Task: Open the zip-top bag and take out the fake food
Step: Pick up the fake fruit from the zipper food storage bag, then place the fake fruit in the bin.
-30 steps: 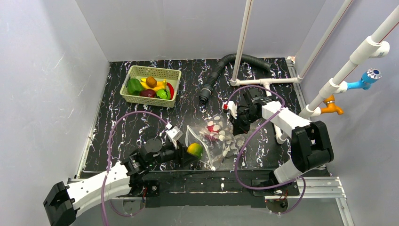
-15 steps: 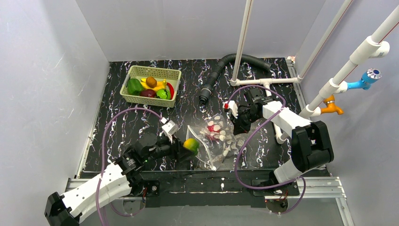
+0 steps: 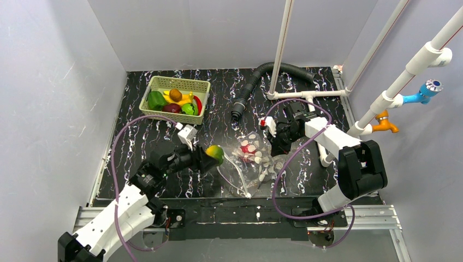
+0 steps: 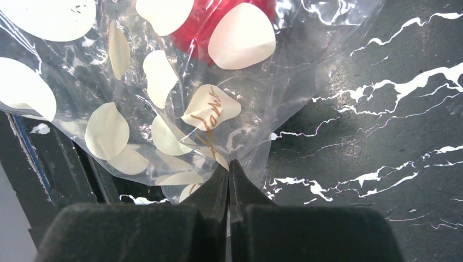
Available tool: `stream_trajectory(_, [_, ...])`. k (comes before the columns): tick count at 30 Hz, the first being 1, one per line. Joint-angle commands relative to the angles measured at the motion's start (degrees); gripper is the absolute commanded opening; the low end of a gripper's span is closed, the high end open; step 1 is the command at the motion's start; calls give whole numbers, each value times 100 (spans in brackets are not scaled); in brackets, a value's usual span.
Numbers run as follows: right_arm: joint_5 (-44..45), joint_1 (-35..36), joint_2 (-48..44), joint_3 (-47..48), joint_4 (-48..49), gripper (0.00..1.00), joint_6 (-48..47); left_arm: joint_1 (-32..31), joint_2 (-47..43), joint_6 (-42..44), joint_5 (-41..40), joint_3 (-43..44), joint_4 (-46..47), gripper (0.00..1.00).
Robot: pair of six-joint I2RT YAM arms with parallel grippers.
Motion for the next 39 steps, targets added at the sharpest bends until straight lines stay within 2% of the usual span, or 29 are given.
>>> stream_trajectory(1, [-149, -32, -113, 37, -63, 1, -74, 494, 374, -99, 268, 410, 98, 0])
stream_trajectory(26, [-188, -37, -132, 38, -91, 1, -83, 2650, 2709, -310, 1106, 1838, 809, 0])
stream_trajectory(39, [-192, -39, -124, 43, -106, 1, -102, 3306, 3969, -371, 1322, 2663, 802, 0])
